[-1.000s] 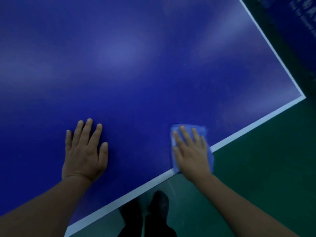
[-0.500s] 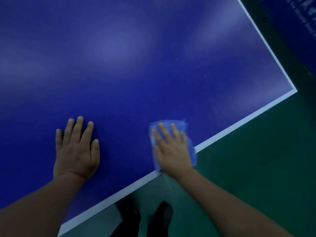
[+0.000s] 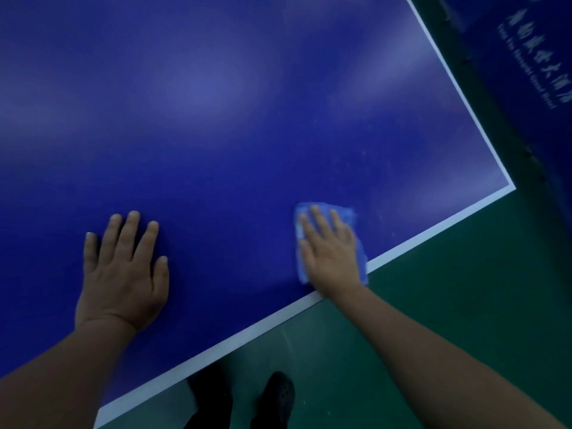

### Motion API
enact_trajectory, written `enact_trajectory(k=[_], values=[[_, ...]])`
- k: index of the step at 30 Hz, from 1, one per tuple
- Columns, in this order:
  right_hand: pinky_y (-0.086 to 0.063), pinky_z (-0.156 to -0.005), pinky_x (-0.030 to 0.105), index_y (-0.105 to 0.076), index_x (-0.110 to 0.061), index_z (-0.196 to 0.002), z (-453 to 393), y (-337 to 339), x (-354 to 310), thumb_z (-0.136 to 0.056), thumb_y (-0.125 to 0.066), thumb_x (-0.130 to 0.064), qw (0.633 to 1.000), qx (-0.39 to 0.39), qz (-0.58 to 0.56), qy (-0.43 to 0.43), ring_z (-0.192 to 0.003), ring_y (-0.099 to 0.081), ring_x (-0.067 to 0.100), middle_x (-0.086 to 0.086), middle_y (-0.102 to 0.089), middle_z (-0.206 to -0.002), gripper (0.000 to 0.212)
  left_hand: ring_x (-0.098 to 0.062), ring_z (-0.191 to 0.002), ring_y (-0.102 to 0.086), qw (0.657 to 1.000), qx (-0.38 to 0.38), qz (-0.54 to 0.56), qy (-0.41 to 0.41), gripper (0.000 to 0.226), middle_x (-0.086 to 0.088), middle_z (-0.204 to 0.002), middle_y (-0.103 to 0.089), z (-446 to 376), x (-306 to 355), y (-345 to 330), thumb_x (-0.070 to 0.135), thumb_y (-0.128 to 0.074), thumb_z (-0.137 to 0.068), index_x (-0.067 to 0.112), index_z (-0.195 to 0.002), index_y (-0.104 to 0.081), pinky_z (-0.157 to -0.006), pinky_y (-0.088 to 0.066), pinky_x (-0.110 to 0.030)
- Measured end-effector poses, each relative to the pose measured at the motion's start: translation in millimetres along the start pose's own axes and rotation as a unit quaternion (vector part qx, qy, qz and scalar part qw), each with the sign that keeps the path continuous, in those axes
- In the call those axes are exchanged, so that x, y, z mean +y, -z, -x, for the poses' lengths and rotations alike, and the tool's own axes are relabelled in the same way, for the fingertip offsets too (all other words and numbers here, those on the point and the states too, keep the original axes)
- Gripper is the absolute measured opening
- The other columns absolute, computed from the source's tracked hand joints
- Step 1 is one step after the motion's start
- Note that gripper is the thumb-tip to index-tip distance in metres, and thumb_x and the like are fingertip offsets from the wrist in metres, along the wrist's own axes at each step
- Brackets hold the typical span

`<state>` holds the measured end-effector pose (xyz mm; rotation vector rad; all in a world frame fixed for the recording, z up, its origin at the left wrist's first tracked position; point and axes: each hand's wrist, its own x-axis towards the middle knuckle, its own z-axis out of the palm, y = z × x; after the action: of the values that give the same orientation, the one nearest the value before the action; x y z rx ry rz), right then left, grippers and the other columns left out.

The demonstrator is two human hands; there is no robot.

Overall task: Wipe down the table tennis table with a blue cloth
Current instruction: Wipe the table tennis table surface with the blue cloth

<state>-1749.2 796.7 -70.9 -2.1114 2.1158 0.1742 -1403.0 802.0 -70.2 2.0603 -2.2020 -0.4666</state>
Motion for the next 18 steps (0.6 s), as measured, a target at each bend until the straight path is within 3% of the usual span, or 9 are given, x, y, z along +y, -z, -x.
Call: enact_trajectory(k=[3, 6, 11, 13, 16, 18], values=[[-0.015, -0.121, 0.051, -0.021, -0.034, -0.157, -10, 9, 47, -0.1, -0.016, -0.05, 0.982, 0.016, -0.038, -0.184, -0.153, -0.009, 0.024, -0.009, -0.013, -0.167, 0.06, -0.033, -0.151, -0.012, 1.0, 0.007, -0.001, -0.009, 0.065, -0.017, -0.16, -0.026, 1, 3, 1, 0.044, -0.025, -0.094, 0.015, -0.151, -0.039, -0.121, -0.003, -0.055], [-0.012, -0.122, 0.054, -0.019, -0.034, -0.158, -14, 7, 18, -0.103, -0.019, -0.047, 0.969, 0.037, -0.061, -0.235, -0.153, -0.008, 0.028, -0.007, -0.012, -0.167, 0.056, -0.035, -0.15, -0.015, 1.0, 0.014, -0.009, -0.016, 0.064, -0.019, -0.159, -0.028, 1, 3, 2, 0.043, -0.026, -0.094, 0.016, -0.149, -0.043, -0.121, -0.004, -0.056], [-0.009, -0.12, 0.055, -0.02, -0.034, -0.157, -58, 5, -77, -0.103, -0.018, -0.047, 0.996, 0.034, -0.065, -0.05, -0.153, -0.007, 0.028, -0.009, -0.012, -0.167, 0.056, -0.038, -0.148, -0.02, 0.999, 0.017, -0.047, -0.01, 0.065, -0.02, -0.158, -0.031, -1, 3, -4, 0.046, -0.027, -0.094, 0.016, -0.149, -0.043, -0.118, -0.007, -0.057], [-0.005, -0.12, 0.055, -0.021, -0.034, -0.157, -96, 8, -99, -0.104, -0.02, -0.046, 0.995, 0.039, -0.09, -0.002, -0.153, -0.004, 0.027, -0.009, -0.01, -0.167, 0.054, -0.038, -0.147, -0.022, 0.997, 0.015, -0.075, -0.003, 0.066, -0.019, -0.157, -0.031, -3, 4, -5, 0.049, -0.026, -0.094, 0.017, -0.149, -0.043, -0.119, -0.001, -0.052], [-0.007, -0.12, 0.055, -0.025, -0.034, -0.156, -141, 14, -101, -0.105, -0.024, -0.046, 0.994, 0.034, -0.081, 0.059, -0.153, -0.007, 0.026, -0.009, -0.015, -0.166, 0.053, -0.037, -0.146, -0.023, 0.996, 0.026, -0.077, 0.03, 0.069, -0.018, -0.158, -0.03, -1, 14, -4, 0.051, -0.025, -0.093, 0.015, -0.149, -0.043, -0.117, 0.011, -0.041], [-0.012, -0.118, 0.056, -0.027, -0.035, -0.155, -153, 17, -73, -0.104, -0.028, -0.046, 0.995, 0.043, -0.066, 0.053, -0.152, -0.013, 0.028, -0.009, -0.018, -0.165, 0.053, -0.036, -0.146, -0.024, 0.996, 0.046, -0.06, 0.049, 0.069, -0.019, -0.157, -0.031, 3, 37, -6, 0.05, -0.027, -0.093, 0.012, -0.148, -0.043, -0.12, 0.001, -0.048]])
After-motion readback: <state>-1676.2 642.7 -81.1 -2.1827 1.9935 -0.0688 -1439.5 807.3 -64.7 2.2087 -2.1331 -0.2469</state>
